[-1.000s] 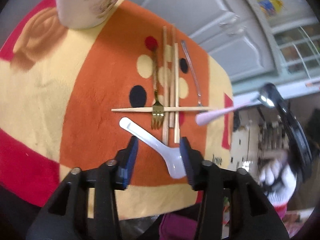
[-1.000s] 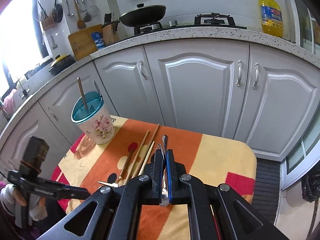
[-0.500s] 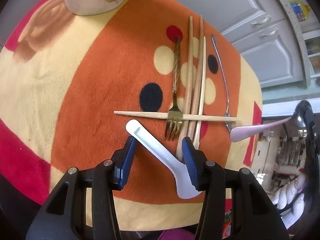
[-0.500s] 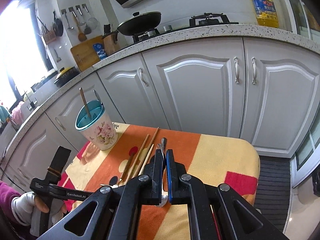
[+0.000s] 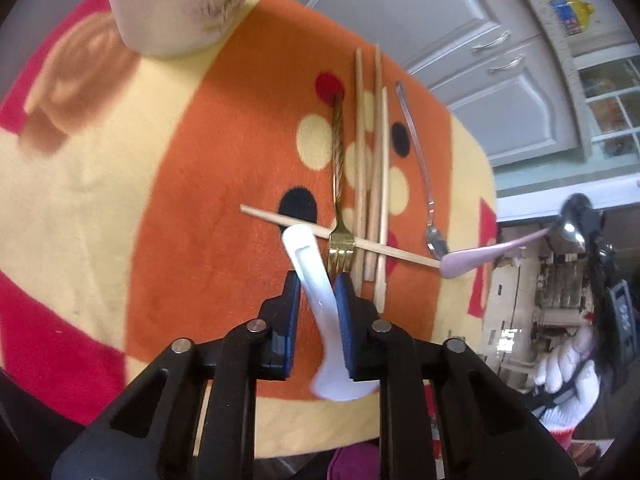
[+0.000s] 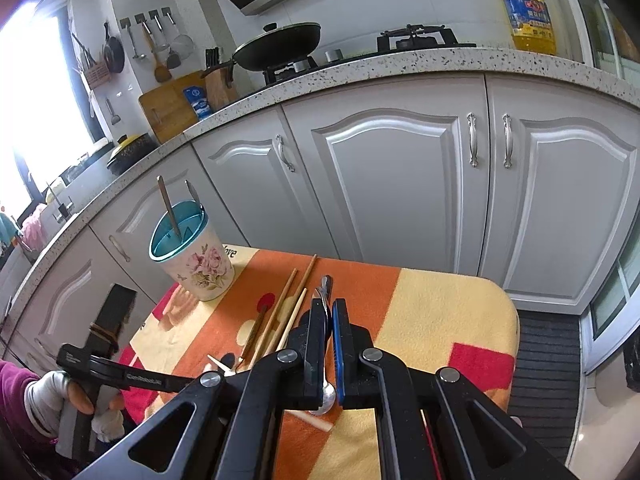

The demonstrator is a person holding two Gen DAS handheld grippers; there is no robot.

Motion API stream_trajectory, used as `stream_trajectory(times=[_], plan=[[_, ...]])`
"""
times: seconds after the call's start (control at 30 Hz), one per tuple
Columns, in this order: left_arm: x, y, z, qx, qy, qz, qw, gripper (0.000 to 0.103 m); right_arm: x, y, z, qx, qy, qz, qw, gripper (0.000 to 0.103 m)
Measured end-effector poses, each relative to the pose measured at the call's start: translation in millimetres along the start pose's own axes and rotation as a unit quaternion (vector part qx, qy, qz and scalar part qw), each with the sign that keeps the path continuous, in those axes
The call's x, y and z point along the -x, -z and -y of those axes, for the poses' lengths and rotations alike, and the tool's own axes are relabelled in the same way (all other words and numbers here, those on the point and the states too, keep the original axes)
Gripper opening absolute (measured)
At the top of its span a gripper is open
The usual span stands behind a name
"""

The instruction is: Organize utensils

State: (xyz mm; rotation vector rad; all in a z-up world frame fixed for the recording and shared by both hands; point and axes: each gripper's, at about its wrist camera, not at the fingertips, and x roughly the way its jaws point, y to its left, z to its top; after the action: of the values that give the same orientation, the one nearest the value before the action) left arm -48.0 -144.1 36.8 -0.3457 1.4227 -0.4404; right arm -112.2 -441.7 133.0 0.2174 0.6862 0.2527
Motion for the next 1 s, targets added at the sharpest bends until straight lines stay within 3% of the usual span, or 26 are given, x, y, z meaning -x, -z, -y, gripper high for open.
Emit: stream_trajectory(times=[0.2, 0.6, 0.8, 1.0], plan=[[51, 0, 2, -0.045, 0.002, 0.052, 0.9977, 0.011, -2, -9, -21, 0.02, 0.0, 0.001, 1.0, 0.003], [147, -12, -6, -0.067, 0.025, 0.135, 0.9882, 0.011, -9, -44, -77, 0.064, -0.012, 0.016, 0.998, 0.003], [217, -49, -12, -0.067, 0.006, 0.236, 0.9694, 0.011, -17, -81, -114, 0.087, -0.017, 0.043, 0.995, 0.003], [236, -92, -22, -0.063, -0.037, 0.3, 0.9512, 0.011, -45, -121, -150, 0.116, -0.009, 0.054, 0.992, 0.003]])
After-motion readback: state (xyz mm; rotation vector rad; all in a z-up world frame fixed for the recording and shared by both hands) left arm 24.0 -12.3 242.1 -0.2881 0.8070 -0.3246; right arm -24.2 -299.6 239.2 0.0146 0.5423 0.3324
